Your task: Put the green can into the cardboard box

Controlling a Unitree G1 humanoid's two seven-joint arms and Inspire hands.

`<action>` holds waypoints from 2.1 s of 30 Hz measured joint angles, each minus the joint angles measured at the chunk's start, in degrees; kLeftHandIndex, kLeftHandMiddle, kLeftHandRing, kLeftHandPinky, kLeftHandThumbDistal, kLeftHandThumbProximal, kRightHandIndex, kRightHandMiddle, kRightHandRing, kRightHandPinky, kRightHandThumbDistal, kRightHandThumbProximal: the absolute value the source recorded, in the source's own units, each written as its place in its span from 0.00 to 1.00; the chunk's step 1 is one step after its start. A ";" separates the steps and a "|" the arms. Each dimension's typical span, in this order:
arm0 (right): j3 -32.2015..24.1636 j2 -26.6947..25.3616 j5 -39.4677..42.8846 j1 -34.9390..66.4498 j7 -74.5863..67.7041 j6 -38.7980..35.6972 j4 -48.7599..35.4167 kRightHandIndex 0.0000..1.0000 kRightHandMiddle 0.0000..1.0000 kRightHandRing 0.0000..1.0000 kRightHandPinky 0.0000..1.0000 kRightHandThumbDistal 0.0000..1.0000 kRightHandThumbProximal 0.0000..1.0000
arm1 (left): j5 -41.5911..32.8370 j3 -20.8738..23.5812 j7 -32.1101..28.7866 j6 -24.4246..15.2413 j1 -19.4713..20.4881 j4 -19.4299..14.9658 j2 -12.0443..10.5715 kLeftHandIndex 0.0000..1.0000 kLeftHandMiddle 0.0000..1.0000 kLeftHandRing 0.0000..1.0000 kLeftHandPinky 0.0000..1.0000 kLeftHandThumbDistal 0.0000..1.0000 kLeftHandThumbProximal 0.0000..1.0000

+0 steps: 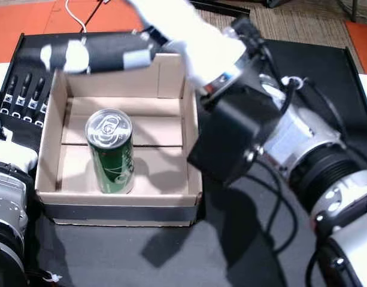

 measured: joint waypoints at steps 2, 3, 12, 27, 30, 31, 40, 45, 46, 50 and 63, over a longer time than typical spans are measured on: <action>3.95 -2.68 -7.64 -0.64 -11.31 2.97 -0.53 0.97 0.99 0.98 0.95 1.00 0.45 | 0.00 -0.01 0.00 0.00 0.00 0.00 0.00 0.63 0.62 0.78 0.86 0.00 0.98; 5.62 -3.82 -10.59 -1.13 -15.60 4.18 -0.59 0.97 0.99 0.98 0.94 1.00 0.43 | 0.00 -0.02 0.00 0.00 0.00 0.00 0.00 0.62 0.61 0.77 0.85 0.00 0.97; 16.03 -11.27 -22.41 -11.29 -40.89 13.63 2.19 0.92 0.96 0.99 0.97 1.00 0.43 | 0.09 -0.27 -0.26 -0.02 0.00 0.02 0.12 0.52 0.52 0.64 0.78 0.00 1.00; 8.10 -26.25 -8.04 -6.03 -32.49 16.13 6.17 0.85 0.94 1.00 0.96 1.00 0.44 | 0.10 -0.46 -0.65 -0.03 0.03 0.02 0.30 0.49 0.52 0.66 0.78 0.00 1.00; 5.11 -28.84 -3.65 -2.97 -29.47 14.33 6.37 0.86 0.95 1.00 0.95 0.98 0.40 | 0.10 -0.53 -0.79 -0.04 0.05 0.02 0.34 0.52 0.56 0.71 0.80 0.00 1.00; 3.98 -29.61 -2.18 -1.90 -28.14 13.46 6.32 0.87 0.95 1.00 0.96 0.96 0.37 | 0.10 -0.54 -0.87 -0.05 0.05 0.02 0.37 0.52 0.55 0.71 0.79 0.00 1.00; -6.13 -32.84 11.61 11.10 -11.94 6.36 4.85 0.86 0.94 1.00 0.99 0.77 0.30 | 0.09 -0.49 -1.08 -0.07 0.07 0.03 0.70 0.57 0.61 0.77 0.88 0.00 1.00; -10.21 -33.24 15.72 16.71 -7.19 6.86 4.27 0.76 0.91 1.00 1.00 0.67 0.18 | 0.10 -0.52 -1.46 -0.07 0.08 0.03 0.94 0.59 0.60 0.75 0.87 0.00 1.00; -11.30 -33.22 16.95 17.77 -5.64 6.81 3.89 0.78 0.92 1.00 1.00 0.65 0.16 | 0.10 -0.56 -1.46 -0.07 0.07 0.03 0.95 0.59 0.61 0.75 0.88 0.00 1.00; -14.37 -32.11 21.69 22.03 -1.40 6.55 2.35 0.82 0.92 0.99 1.00 0.56 0.28 | 0.10 -0.57 -1.38 -0.13 0.08 0.03 1.02 0.60 0.61 0.74 0.85 0.00 1.00; -22.22 -21.38 34.60 31.83 15.45 6.38 -0.40 0.81 0.92 1.00 1.00 0.28 0.44 | 0.11 -0.58 -0.52 -0.13 0.07 0.04 1.68 0.64 0.64 0.77 0.89 0.00 1.00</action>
